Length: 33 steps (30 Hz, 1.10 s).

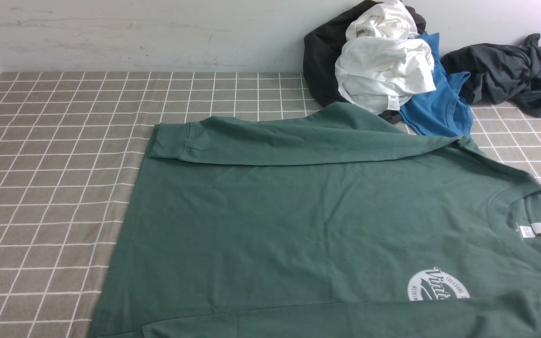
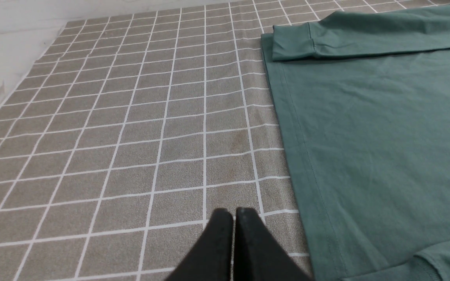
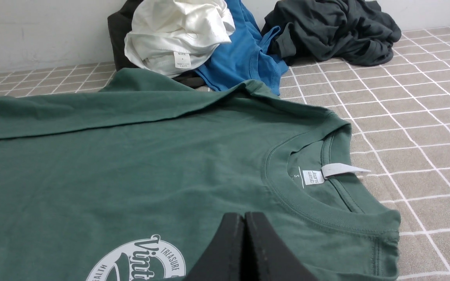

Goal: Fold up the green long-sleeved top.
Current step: Use the left arm to clamp the cuff closest to it

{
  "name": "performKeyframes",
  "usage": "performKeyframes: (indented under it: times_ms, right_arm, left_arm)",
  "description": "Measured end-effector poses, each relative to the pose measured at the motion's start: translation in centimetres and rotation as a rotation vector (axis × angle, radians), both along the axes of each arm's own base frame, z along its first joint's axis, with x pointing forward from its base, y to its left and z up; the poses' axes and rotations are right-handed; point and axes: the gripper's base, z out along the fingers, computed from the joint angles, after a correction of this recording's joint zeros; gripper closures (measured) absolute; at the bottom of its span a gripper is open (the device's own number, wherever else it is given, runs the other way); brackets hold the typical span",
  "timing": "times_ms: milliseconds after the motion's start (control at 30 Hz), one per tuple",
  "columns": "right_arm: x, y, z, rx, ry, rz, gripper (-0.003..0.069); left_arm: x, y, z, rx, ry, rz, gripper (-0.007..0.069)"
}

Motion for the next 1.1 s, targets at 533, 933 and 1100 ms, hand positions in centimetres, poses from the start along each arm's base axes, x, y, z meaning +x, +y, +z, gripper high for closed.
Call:
performKeyframes:
  times_ms: [533,933,1100]
  right_arm:
    - [-0.1,1.5,0.5,0.967,0.040,-0.004,0.0673]
    - [-0.1,1.2,2.7,0.614,-0.058,0.049,0.0673]
    - [1.4,1.2,7.5,0.409,-0.040,0.059,0.0673]
  left_arm:
    - [-0.1,-2.1,0.9,-1.120,0.061,0.053,0.0631]
    - [-1.5,-2.5,7.8,-0.672,-0.122,-0.162,0.0631]
    - [-0.5,-2.7,11.6,-0.417,0.046,-0.192,0.0631]
